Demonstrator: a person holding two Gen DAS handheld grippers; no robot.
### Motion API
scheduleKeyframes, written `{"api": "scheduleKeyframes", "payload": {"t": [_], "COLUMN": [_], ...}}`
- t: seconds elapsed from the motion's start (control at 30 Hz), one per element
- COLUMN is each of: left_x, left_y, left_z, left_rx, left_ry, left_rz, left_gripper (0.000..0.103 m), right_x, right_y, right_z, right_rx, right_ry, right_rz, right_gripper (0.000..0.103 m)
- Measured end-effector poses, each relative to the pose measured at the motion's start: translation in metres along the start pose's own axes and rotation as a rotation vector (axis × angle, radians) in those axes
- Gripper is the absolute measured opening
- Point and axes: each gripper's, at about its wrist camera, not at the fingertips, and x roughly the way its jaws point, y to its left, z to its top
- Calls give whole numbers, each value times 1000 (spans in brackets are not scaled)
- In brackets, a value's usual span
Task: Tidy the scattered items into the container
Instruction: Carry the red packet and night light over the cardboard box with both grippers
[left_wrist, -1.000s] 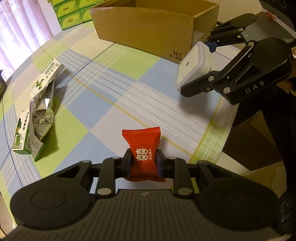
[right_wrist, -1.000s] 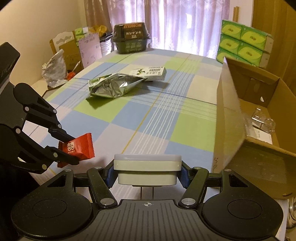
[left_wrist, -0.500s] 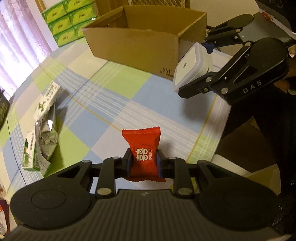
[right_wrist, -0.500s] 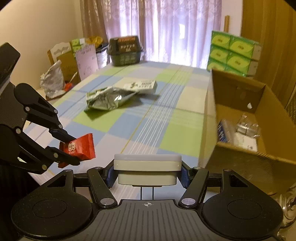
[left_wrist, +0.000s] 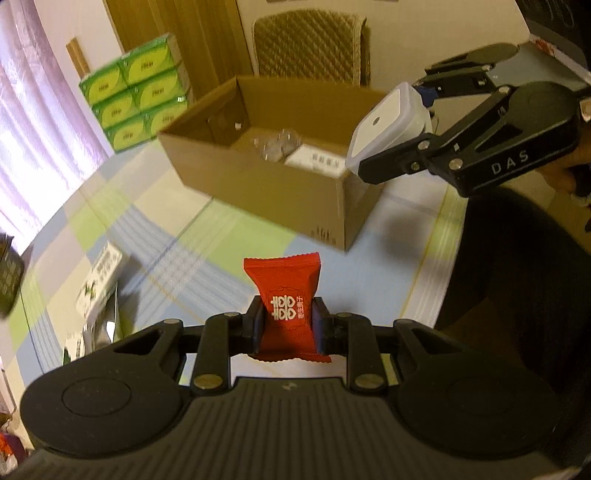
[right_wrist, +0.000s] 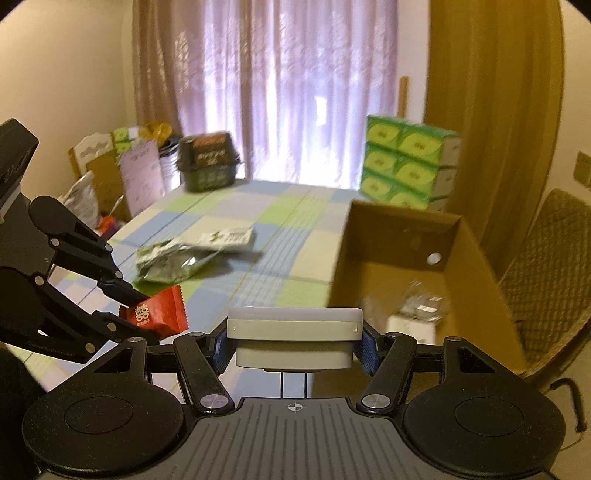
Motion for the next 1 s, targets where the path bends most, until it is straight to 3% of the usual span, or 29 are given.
{"api": "scheduleKeyframes", "payload": {"t": [0.43, 1.0], "left_x": [21, 82], "left_y": [-7, -6], "left_z": [89, 142], "left_rx": [-53, -105], "left_ry": [-115, -85], "left_rz": [-21, -74], "left_gripper": [22, 22], "right_x": [3, 35], "right_y": [-71, -137], "right_z": [16, 9], "right_rx": [66, 134], "right_ry": [-31, -2], "right_rz": [-97, -111], "right_gripper": [66, 66]}}
